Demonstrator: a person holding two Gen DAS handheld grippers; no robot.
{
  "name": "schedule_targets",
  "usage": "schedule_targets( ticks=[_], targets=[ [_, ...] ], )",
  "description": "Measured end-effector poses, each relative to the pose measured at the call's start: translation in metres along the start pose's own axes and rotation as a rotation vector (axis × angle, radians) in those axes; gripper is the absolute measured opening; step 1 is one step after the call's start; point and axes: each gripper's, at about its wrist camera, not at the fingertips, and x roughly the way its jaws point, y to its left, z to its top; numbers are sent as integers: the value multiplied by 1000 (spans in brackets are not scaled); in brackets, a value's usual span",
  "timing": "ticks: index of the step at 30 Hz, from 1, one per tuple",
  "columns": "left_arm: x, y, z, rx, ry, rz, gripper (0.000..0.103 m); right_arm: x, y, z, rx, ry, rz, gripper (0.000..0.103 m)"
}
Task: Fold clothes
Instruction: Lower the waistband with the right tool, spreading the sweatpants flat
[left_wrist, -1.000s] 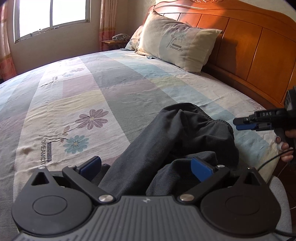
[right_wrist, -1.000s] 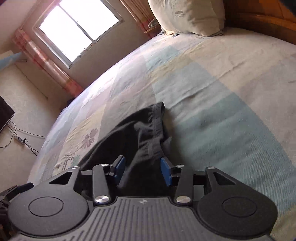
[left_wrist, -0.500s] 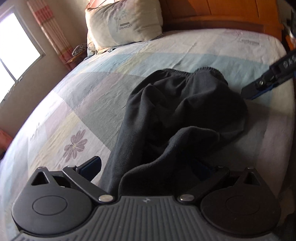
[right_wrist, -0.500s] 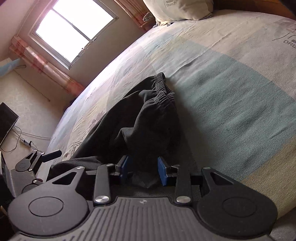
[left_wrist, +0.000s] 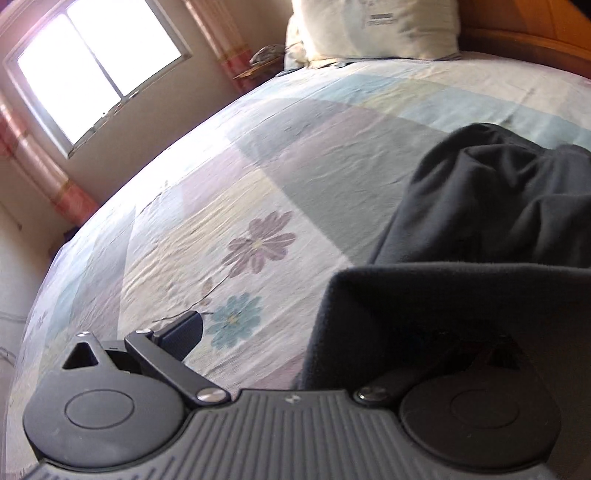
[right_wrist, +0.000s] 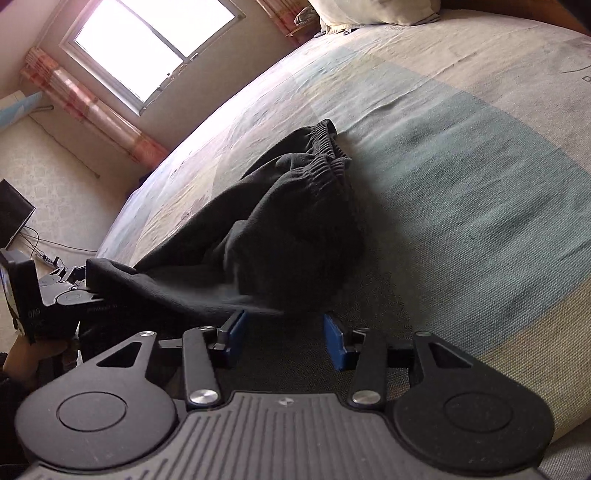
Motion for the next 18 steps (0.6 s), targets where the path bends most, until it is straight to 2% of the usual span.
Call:
schedule_targets(
  ticks=[5, 9, 12, 18],
  targets=[
    [24, 24, -7, -90, 76, -23, 103, 6, -7, -1, 54, 21, 55, 52],
    [17, 18, -13, -60, 64, -28, 103, 21, -16, -5, 113, 68, 87, 52],
    [2, 15, -12, -18, 45, -41, 102, 30, -17, -3, 138, 67, 91, 52],
    [-44, 12, -19, 119, 3, -115, 102, 16, -6, 19, -62, -19, -16, 53]
  ],
)
